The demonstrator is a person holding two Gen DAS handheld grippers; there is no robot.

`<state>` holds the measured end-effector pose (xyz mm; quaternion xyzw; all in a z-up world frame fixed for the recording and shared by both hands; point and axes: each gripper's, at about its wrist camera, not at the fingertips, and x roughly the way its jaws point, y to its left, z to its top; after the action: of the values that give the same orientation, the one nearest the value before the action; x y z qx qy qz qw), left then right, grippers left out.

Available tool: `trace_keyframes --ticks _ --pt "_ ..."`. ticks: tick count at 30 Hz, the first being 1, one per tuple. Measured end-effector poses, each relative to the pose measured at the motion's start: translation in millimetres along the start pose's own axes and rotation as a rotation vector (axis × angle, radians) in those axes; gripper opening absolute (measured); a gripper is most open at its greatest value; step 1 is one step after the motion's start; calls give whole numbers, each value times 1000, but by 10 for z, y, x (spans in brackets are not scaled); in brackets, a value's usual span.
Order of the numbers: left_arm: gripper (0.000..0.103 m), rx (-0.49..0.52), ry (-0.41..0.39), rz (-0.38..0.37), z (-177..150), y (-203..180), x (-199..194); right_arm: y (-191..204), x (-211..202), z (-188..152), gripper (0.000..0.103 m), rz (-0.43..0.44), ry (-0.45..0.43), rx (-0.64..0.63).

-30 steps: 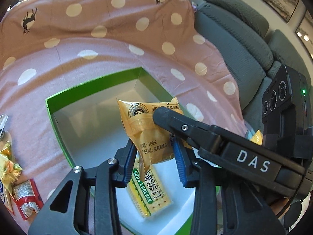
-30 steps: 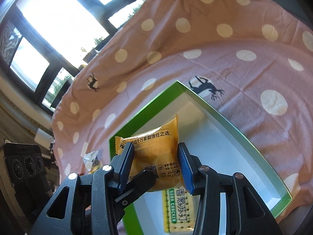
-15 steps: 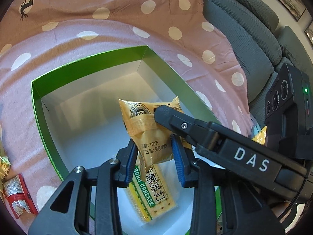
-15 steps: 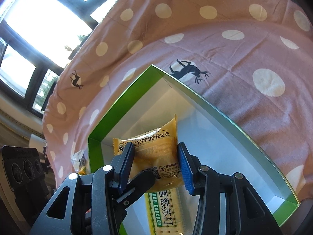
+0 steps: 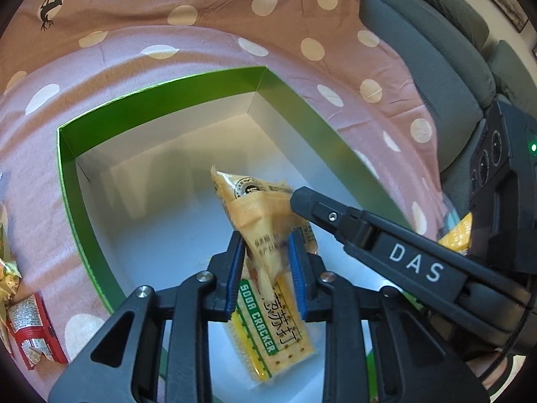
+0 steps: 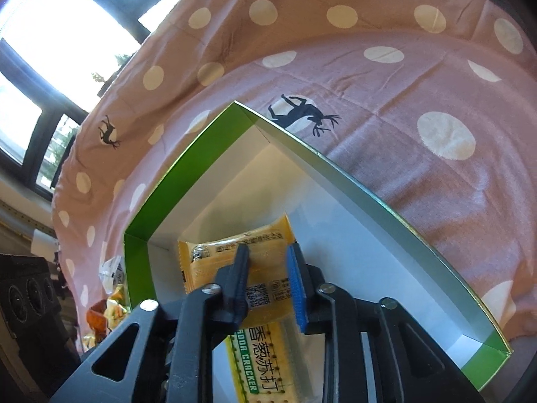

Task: Organize snacks
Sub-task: 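Carry the yellow packet into the green box and open the right gripper, then move the right gripper back and grasp the white wrapped packet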

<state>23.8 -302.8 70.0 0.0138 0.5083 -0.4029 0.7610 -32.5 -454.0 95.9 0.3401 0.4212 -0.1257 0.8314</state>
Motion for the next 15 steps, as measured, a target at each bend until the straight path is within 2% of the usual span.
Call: trace_keyframes --ticks 2,9,12,15 --pt "19 -10 -5 4 3 34 -76 29 -47 -1 18 7 -19 -16" --pt "19 -58 -129 63 -162 325 -805 223 -308 -62 18 -4 -88 -82" --pt "19 -105 -199 122 -338 543 -1207 394 -409 -141 18 -12 -101 -144" --pt "29 -195 -264 161 -597 837 -1623 585 -501 -231 22 21 -103 -195"
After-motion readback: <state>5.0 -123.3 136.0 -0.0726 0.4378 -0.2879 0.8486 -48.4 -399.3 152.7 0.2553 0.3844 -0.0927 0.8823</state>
